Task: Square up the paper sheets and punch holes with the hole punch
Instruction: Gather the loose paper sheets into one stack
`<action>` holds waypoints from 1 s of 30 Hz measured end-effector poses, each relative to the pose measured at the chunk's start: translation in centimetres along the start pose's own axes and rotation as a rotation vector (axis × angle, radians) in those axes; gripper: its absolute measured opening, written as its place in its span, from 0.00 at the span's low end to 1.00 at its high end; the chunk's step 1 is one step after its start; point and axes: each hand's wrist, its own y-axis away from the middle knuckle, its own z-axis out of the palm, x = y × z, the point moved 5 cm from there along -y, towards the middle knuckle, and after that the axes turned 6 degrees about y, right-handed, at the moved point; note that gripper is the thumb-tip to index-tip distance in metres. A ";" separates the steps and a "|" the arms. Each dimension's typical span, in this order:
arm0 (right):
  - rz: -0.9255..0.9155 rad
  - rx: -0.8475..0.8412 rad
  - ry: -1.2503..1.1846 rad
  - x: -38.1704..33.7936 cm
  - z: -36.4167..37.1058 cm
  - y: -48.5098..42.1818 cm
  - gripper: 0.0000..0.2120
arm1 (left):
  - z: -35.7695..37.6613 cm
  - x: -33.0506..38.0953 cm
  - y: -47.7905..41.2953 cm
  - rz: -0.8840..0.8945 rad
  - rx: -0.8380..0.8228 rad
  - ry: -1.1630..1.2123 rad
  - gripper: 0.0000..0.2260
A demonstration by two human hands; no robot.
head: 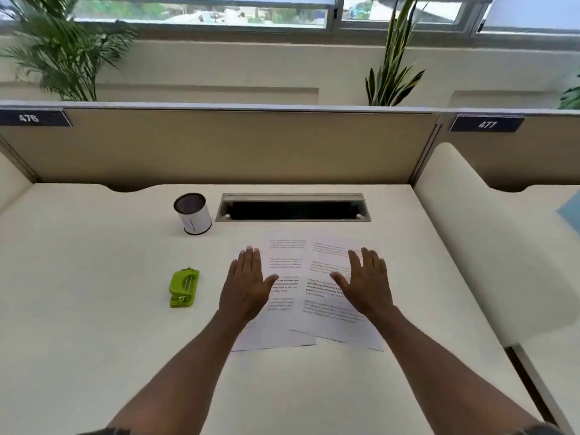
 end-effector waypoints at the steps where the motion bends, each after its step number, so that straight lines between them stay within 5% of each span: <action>1: 0.030 -0.030 -0.015 0.4 0.6 0.3 0.36 | 0.7 -0.6 0.3 -0.039 -0.040 -0.016 0.36; 16: 0.380 -0.227 -0.131 3.0 5.0 0.3 0.45 | 5.4 -3.3 1.7 -0.254 -0.172 -0.009 0.38; 30: 0.222 -0.306 -0.145 -3.7 6.6 0.0 0.45 | 6.1 1.2 0.8 -0.202 -0.094 0.269 0.30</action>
